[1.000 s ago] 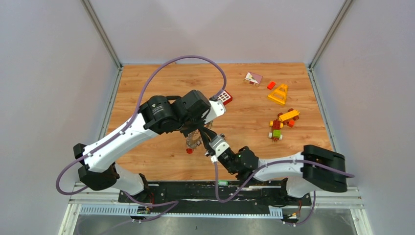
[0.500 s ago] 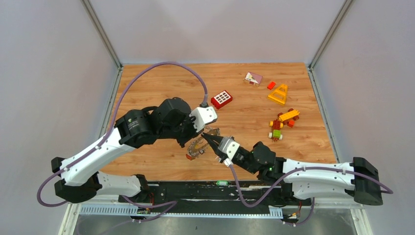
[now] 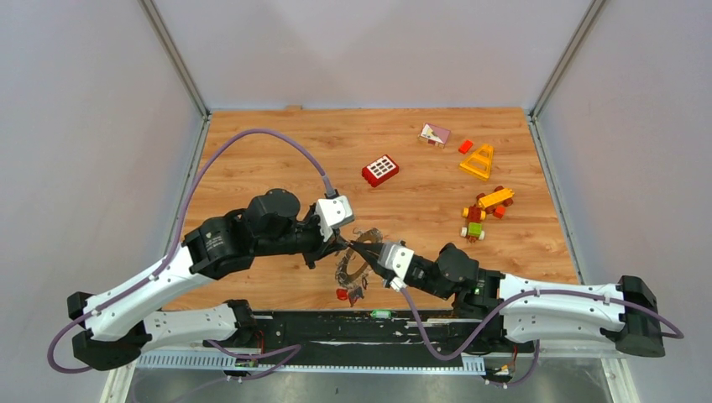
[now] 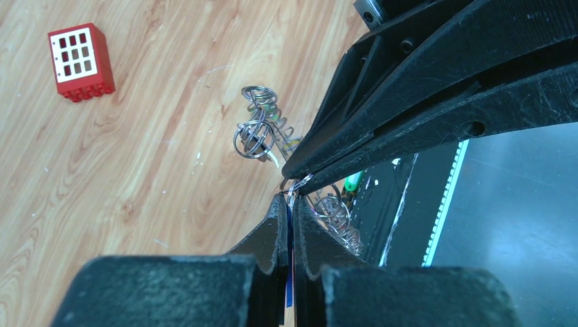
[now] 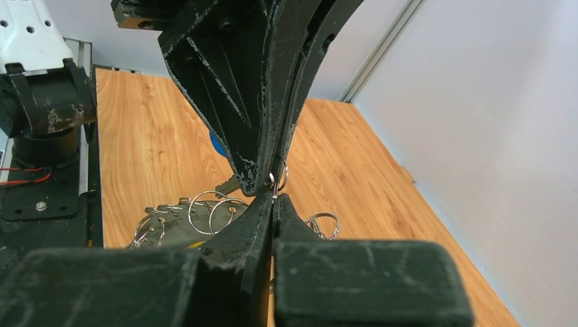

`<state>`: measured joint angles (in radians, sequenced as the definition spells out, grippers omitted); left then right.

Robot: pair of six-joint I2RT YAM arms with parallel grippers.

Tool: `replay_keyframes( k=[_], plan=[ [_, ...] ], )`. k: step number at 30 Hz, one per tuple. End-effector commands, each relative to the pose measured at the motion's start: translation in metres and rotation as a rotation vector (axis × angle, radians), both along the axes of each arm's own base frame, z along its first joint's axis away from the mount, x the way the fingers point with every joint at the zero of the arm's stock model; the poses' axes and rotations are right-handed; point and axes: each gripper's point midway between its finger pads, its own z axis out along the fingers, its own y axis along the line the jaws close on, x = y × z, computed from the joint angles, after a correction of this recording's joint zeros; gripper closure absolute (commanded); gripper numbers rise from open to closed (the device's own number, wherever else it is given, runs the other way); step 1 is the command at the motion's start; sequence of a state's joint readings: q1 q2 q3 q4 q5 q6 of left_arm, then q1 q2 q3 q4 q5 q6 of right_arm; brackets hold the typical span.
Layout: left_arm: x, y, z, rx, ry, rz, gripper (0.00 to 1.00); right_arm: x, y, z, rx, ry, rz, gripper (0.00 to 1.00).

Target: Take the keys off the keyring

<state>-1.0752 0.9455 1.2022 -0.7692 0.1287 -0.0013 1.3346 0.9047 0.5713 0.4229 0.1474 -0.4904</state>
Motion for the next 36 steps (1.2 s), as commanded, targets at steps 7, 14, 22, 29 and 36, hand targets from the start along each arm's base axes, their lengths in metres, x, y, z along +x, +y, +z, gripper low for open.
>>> replay_keyframes(
  k=[7, 14, 22, 29, 36],
  plan=[
    [-0.012, -0.018, 0.013, -0.156, 0.002, -0.069, 0.99, -0.001, -0.008, 0.023, 0.050, 0.020, -0.002, 1.00],
    [-0.010, -0.015, 0.004, -0.164, 0.004, -0.049, 1.00, -0.002, -0.015, 0.019, 0.034, 0.026, -0.010, 1.00],
    [-0.007, -0.018, -0.005, -0.174, 0.015, -0.027, 0.98, -0.001, -0.014, 0.008, -0.001, 0.031, -0.015, 1.00],
    [-0.002, -0.018, -0.001, -0.221, -0.013, 0.000, 1.00, 0.001, -0.014, 0.007, -0.007, 0.024, -0.022, 1.00],
    [-0.004, -0.016, 0.005, -0.256, -0.025, -0.004, 1.00, -0.003, -0.011, 0.009, -0.026, 0.026, 0.006, 1.00]
  ],
)
